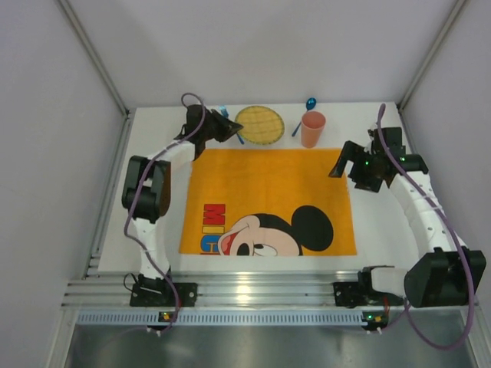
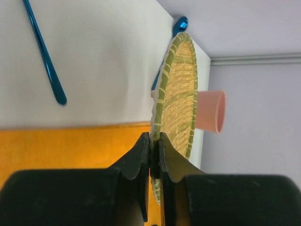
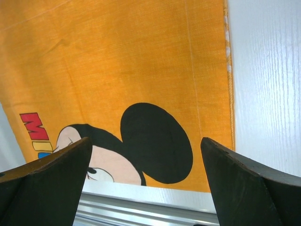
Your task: Set the dinner table for one person
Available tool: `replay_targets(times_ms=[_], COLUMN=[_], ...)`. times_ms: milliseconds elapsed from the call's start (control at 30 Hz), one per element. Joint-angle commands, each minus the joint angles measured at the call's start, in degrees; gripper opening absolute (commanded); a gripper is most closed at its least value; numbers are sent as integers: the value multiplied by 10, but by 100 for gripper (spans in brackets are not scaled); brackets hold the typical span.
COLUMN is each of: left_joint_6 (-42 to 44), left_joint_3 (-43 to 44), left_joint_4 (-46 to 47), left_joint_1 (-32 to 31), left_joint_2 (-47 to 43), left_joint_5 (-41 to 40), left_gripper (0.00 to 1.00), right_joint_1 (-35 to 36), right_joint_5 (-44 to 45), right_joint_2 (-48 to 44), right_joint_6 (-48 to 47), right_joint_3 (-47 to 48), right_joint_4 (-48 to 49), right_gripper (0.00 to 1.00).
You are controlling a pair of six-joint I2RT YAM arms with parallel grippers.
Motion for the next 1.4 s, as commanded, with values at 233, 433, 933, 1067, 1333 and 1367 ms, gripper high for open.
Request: replay_targets(times_ms=[233,433,933,1067,1333,1367], left_joint_6=[35,32,103,119,156,161], left_joint_3=[-413,-543,-461,-459,-395,-379], left_joint_4=[74,99,-80,-106,-186,-200], left_joint_1=[-35,-86,-122,-121,-112,-109], left_joint_2=[-346,-426,-373,-396,-404,-403], left_joint_5=[42,-5,-45,-64,-55,-54], left_gripper=[0,0,23,80,98,98], right_joint_1=[-7,-3,5,5,4,5], right_joint_5=[-49,-62,-41,-44,-29,-26], right_joint_2=[-58,-98,-112,-48,221,250], right_joint_6=[10,15,24,37,37,39], right_joint_3=[-31,-66,-69,18,271,329], right_joint_4=[2,-5,-20,-5,5,5], right_gripper=[100,100,100,100,100,100])
